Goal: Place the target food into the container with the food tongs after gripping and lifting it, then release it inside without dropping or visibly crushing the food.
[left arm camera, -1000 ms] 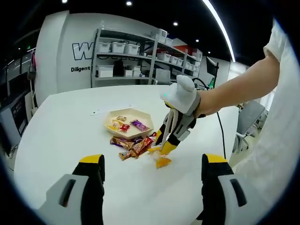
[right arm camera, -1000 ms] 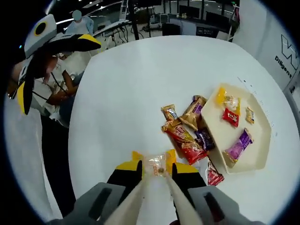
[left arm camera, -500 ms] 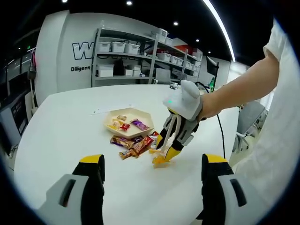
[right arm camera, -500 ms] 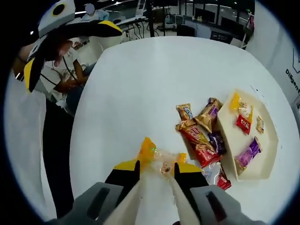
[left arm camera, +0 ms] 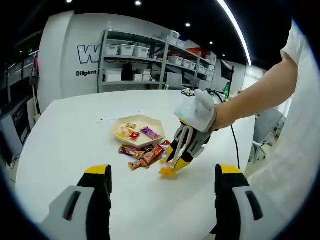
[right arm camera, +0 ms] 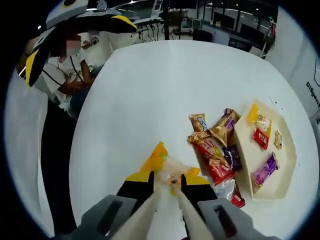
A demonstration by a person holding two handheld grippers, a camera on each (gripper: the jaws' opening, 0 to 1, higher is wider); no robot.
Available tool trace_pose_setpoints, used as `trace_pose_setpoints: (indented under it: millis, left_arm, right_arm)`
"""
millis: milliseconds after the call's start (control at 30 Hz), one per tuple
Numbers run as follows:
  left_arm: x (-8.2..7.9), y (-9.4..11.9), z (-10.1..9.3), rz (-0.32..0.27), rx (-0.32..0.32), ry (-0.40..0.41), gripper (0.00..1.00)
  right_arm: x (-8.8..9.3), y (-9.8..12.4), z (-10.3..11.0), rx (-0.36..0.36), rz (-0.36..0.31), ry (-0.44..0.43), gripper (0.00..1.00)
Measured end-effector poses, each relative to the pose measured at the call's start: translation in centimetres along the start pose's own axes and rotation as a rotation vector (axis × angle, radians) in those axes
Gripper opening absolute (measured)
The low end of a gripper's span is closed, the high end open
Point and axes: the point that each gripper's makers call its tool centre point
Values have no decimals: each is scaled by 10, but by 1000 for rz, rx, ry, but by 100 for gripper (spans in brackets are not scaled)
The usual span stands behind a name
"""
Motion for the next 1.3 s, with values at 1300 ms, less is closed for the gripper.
trace_pose_setpoints:
  millis: [1300]
  left_arm:
    - [6, 3, -2, -3, -4, 10, 82]
  right_arm:
    - [-35, 20, 6, -62, -73, 193, 16]
Point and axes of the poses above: the point that each gripper's makers call its tool centre point, and the gripper's own axes: y roughly backward along the fingers, z roughly to its left, x roughly out of its underside, and after that the axes turned 7 degrees about z, right-handed
